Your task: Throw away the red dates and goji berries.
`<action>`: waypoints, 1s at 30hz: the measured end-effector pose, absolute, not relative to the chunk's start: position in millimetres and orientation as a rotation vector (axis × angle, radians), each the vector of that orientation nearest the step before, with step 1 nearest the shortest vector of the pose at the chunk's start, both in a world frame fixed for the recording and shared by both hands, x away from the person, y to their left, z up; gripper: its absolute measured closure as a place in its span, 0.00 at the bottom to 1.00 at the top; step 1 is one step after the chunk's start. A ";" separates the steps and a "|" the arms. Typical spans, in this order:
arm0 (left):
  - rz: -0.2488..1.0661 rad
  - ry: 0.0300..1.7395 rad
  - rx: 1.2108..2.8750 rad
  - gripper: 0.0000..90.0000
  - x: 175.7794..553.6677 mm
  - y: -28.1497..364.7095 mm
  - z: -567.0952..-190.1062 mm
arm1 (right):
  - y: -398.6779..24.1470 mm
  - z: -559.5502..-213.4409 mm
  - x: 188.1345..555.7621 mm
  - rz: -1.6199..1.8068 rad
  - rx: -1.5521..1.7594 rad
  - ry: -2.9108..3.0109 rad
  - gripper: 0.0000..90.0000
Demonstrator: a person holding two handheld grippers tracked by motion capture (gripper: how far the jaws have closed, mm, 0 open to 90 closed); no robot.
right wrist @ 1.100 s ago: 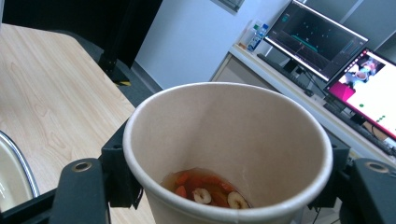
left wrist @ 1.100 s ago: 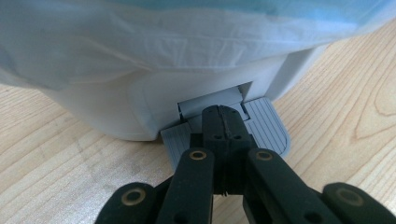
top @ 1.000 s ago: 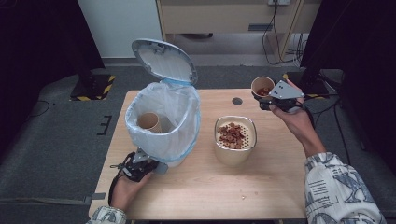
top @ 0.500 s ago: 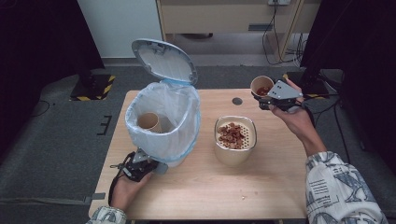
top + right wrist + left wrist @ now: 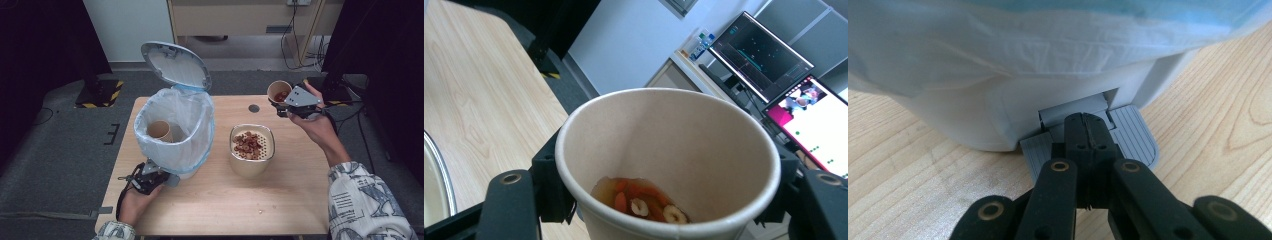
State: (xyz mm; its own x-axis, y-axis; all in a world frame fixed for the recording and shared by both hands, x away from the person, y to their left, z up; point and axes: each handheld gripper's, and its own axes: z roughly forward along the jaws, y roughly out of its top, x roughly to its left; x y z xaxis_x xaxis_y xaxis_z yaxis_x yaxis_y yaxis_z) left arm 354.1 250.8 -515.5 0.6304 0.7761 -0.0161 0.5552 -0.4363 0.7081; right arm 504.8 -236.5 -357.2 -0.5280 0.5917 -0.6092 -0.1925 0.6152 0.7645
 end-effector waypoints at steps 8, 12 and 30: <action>0.410 1.037 2.156 1.00 354.2 250.8 -515.5 | -233.8 -354.6 499.6 0.975 0.270 1.884 0.33; 0.409 1.038 2.156 1.00 354.1 250.8 -515.5 | -231.2 -352.6 496.5 0.953 0.239 1.886 0.33; 0.412 1.040 2.155 1.00 354.2 250.5 -515.5 | -225.7 -349.9 485.3 0.902 0.147 1.895 0.33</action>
